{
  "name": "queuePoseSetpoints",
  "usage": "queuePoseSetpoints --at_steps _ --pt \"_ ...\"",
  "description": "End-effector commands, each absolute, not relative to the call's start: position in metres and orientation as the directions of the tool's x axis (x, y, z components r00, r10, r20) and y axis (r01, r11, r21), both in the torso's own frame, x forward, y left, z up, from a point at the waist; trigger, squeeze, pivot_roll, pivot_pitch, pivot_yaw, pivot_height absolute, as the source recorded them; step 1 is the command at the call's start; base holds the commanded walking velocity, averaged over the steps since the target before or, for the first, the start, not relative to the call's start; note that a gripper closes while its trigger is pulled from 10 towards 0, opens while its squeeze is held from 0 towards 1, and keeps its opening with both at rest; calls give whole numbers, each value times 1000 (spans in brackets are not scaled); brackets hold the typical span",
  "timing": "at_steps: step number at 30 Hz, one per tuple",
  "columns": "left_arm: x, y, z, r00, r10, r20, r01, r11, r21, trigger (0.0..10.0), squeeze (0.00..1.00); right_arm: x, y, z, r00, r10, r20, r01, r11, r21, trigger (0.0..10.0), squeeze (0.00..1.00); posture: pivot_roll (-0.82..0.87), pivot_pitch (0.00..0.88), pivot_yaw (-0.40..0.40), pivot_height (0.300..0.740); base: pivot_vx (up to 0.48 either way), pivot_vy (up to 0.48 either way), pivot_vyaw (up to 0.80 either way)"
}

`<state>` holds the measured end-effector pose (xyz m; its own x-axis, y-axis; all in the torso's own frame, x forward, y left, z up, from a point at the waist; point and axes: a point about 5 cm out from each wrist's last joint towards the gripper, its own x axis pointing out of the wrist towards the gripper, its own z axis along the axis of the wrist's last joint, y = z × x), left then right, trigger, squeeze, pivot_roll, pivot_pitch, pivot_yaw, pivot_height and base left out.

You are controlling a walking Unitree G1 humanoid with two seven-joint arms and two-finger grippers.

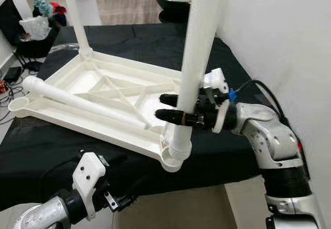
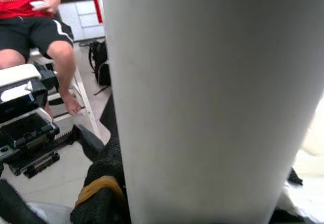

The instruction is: Building children table

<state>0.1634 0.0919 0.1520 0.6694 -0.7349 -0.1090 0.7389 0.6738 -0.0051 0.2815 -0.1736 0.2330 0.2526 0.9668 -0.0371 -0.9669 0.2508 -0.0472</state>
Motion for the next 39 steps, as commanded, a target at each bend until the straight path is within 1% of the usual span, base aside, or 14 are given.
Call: queuePoseSetpoints --at_steps 1,3,7,9,15,30,39 --pt "160 91 153 651 -750 -114 754 657 -10 10000 0 275 -164 241 160 987 -28 -980 155 -128 10000 0 59 104 -26 740 0 0 0" --pt "156 88 154 632 -767 -110 769 638 -31 10000 0 274 -157 241 131 991 -27 -984 126 -129 10000 0 65 110 -27 740 0 0 0" --pt "156 88 154 632 -767 -110 769 638 -31 10000 0 274 -157 241 131 991 -27 -984 126 -129 10000 0 65 110 -27 740 0 0 0" --pt "154 90 153 626 -771 -117 773 633 -32 10000 0 270 -153 238 97 995 -35 -988 92 -122 10000 0 66 110 -26 740 0 0 0" --pt "155 91 153 631 -767 -117 770 637 -27 10000 0 268 -153 234 91 995 -48 -989 85 -118 10000 0 68 113 -26 740 0 0 0" --pt "157 92 155 631 -767 -115 771 637 -18 10000 0 261 -164 231 89 994 -62 -991 82 -108 10000 0 72 109 -12 740 0 0 0" --pt "159 95 155 630 -767 -121 772 635 -7 10000 0 255 -161 227 71 996 -48 -994 66 -87 10000 0 80 109 2 740 0 0 0"
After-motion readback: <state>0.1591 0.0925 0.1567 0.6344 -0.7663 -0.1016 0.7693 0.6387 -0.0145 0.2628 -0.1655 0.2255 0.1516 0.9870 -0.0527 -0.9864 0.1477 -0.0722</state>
